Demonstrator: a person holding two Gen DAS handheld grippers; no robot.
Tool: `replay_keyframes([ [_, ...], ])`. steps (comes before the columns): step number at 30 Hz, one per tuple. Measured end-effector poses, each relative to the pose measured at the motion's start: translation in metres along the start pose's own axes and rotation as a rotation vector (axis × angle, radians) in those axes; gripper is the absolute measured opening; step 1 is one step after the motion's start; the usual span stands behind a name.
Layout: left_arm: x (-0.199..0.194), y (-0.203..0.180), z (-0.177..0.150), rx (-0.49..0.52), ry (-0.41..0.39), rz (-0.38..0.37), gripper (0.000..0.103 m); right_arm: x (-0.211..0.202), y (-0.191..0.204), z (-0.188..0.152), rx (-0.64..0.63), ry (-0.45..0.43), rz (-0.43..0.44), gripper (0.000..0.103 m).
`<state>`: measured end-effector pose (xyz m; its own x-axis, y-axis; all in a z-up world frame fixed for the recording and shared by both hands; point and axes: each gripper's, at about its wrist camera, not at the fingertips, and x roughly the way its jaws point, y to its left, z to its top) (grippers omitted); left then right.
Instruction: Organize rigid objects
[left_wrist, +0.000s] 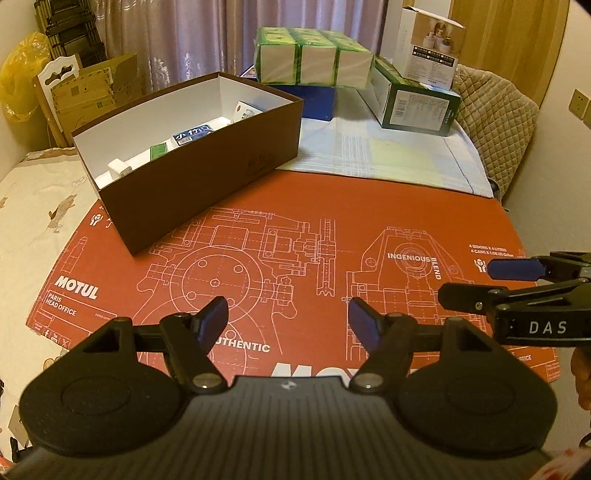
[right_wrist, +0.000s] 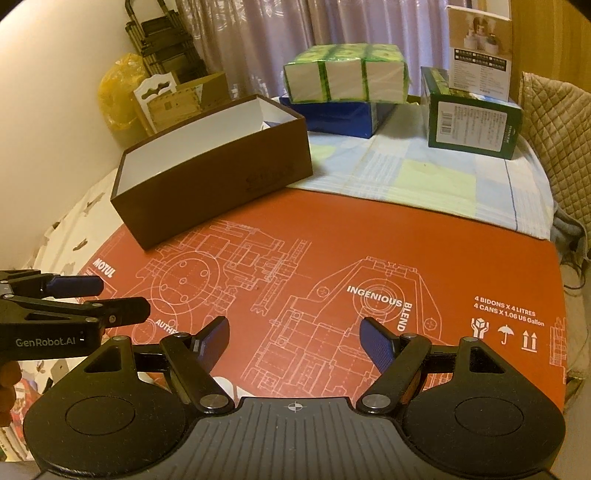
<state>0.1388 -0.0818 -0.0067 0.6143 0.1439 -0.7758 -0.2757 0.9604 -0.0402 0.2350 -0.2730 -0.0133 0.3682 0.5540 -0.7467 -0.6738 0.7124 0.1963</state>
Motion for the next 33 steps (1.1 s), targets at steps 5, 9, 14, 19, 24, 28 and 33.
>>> replay_keyframes([
  [5,-0.001,-0.0012,-0.0002,0.0,0.0,-0.001,0.069,-0.0003,0.0002,-0.0009,0.009,0.001,-0.001,0.075],
  [9,-0.0017,-0.0025,-0.0007,0.002,-0.002,-0.003,0.069,-0.0004,-0.0012,-0.0016,0.014,0.003,0.0,0.075],
  [14,-0.0028,-0.0047,-0.0021,0.006,-0.002,-0.006,0.069,-0.0011,-0.0015,-0.0023,0.012,0.002,-0.001,0.075],
  [19,-0.0023,-0.0053,-0.0023,0.008,0.0,-0.009,0.069,-0.0014,-0.0021,-0.003,0.016,0.002,-0.003,0.075],
  [24,-0.0021,-0.0057,-0.0022,0.006,-0.001,-0.008,0.069,-0.0017,-0.0024,-0.0028,0.016,0.002,-0.002,0.075],
  [28,-0.0022,-0.0058,-0.0021,0.005,-0.001,-0.007,0.069,-0.0019,-0.0024,-0.003,0.015,0.002,-0.002,0.075],
  [33,-0.0023,-0.0059,-0.002,0.005,-0.001,-0.009,0.069,-0.0016,-0.0018,-0.003,0.016,0.002,-0.002,0.075],
])
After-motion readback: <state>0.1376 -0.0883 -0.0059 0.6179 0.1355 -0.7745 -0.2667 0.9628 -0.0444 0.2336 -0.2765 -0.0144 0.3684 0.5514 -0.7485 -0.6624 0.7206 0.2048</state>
